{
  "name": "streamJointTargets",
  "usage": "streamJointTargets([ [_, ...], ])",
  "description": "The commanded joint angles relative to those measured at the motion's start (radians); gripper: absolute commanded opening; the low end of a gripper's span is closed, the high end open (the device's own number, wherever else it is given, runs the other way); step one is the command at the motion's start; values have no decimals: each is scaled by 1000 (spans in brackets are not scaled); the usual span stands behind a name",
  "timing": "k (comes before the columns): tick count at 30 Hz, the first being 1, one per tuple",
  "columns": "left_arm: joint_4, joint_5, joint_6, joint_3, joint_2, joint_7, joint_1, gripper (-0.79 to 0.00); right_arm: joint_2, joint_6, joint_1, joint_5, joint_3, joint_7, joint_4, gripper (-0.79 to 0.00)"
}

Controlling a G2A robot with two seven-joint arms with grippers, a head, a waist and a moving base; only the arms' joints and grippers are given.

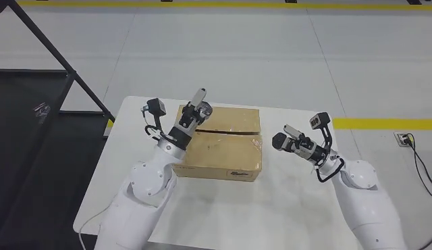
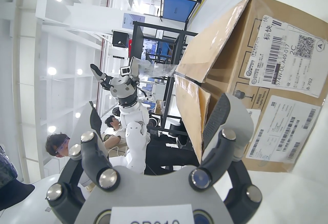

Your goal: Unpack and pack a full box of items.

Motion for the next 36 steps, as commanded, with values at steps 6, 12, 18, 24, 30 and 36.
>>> streamJointTargets([
  [6,39,20,2,42,-14,4,-19,0,7,-11,-3,11,4,4,13,0],
  [12,69,41,3,72,-26,10,-32,0,10,-17,0,22,0,8,30,0],
  [18,107,49,9,103,-40,3,-49,0,14,-35,0,38,0,16,53,0],
  [24,141,63,10,135,-54,5,-66,0,19,-50,-11,56,7,20,67,0],
  [30,166,78,9,160,-67,-1,-77,0,24,-57,-20,67,12,23,73,0],
  [36,211,93,7,180,-81,8,-96,0,28,-65,-28,76,13,23,79,0],
])
